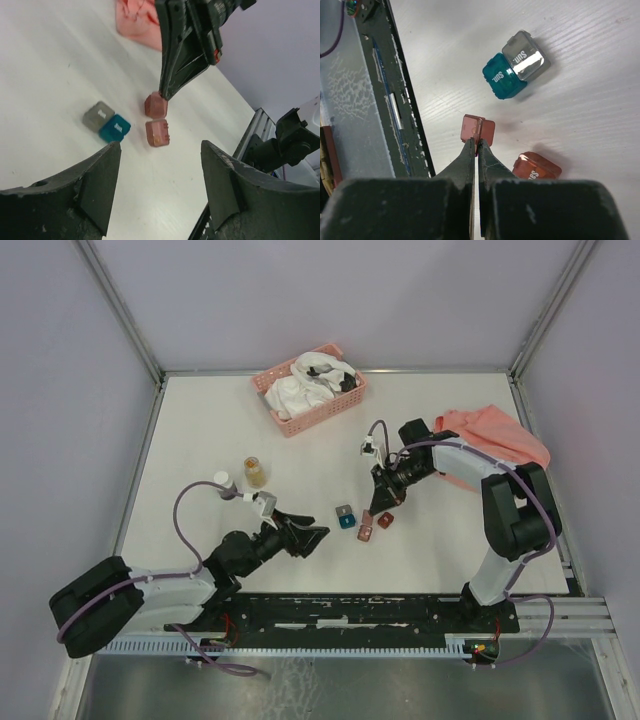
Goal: Sort the pills into containers
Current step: Close the pill container at the center of the board.
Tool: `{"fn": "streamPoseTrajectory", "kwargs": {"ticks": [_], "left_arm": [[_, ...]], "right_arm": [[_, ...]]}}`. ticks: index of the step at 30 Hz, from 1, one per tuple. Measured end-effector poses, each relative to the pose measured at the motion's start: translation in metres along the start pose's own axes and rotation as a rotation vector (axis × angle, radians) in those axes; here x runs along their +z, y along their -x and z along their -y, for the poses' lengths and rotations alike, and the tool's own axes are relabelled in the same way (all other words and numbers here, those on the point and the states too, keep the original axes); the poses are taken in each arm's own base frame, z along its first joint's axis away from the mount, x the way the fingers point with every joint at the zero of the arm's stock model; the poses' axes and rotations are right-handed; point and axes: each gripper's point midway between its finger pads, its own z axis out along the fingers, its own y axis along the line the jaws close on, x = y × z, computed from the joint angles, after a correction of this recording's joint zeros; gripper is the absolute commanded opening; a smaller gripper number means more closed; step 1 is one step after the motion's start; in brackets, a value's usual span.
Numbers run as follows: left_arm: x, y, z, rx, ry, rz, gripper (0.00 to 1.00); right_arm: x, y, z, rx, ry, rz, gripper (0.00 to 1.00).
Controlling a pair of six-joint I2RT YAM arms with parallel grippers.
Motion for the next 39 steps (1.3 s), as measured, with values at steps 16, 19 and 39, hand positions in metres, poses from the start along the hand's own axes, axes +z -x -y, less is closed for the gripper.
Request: {"fn": "streamPoseTrajectory", "kwargs": {"ticks": [16, 19, 39], "left_arm": [[0.000, -0.056, -0.013, -0.158, 0.090, -0.187, 0.64], [0.006, -0.063, -0.011, -0.158, 0.088, -0.211, 0.63], [0.025, -0.078, -0.011, -0.202, 0.130, -0.240, 0.62]], "right_arm": [[0.004, -0.013, 0.025, -0.063, -0.106, -0.024, 0.02], [0.003, -0.011, 0.025, -0.079, -0.116, -0.011, 0.02], [-0.004, -0.012, 0.028, -0.200, -0.220, -0.020, 0.05]]}}
